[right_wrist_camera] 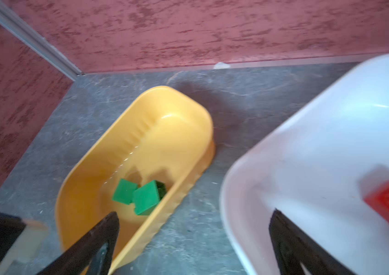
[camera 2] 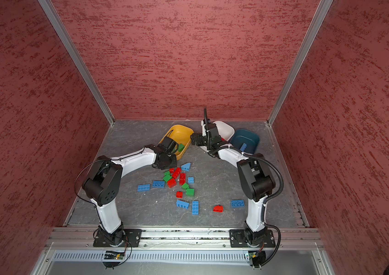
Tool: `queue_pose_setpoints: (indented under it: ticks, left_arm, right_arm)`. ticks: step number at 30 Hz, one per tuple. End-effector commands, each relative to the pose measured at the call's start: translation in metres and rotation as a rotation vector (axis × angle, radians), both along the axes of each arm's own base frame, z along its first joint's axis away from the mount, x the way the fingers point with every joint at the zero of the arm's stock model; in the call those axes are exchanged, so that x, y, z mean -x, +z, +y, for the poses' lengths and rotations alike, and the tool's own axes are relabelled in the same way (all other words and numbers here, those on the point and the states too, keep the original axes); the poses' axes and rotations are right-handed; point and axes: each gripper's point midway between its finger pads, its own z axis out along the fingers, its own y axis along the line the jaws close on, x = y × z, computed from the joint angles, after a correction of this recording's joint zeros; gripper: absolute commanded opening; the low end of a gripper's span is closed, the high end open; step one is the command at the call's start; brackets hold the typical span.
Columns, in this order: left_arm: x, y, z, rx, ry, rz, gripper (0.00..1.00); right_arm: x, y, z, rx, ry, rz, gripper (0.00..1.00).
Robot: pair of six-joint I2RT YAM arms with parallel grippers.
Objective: Sort the legos into containers by color
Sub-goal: 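Drop the green brick into the yellow bin while the left gripper grasps a red brick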
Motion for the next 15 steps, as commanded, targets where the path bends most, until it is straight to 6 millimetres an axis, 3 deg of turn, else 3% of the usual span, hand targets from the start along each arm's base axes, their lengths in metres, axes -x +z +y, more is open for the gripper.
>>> queue_pose_setpoints:
  ticks: [1, 5, 15]
  left_arm:
    - [-0.002, -0.004, -0.002, -0.033, -0.006, 0.006, 0.43]
    - [-0.002, -0.008, -0.004, -0.067, -0.013, 0.009, 0.38]
    - [0.006, -0.012, -0.007, -0.118, -0.031, 0.006, 0.2]
  right_arm:
    - [0.009, -0.007, -0.015, 0.006, 0.01, 0.072, 0.99]
    - [0.011, -0.017, -0.014, 0.013, 0.075, 0.113, 0.99]
    - [0.024, -0.042, 0.013, -0.003, 0.273, 0.202, 0.98]
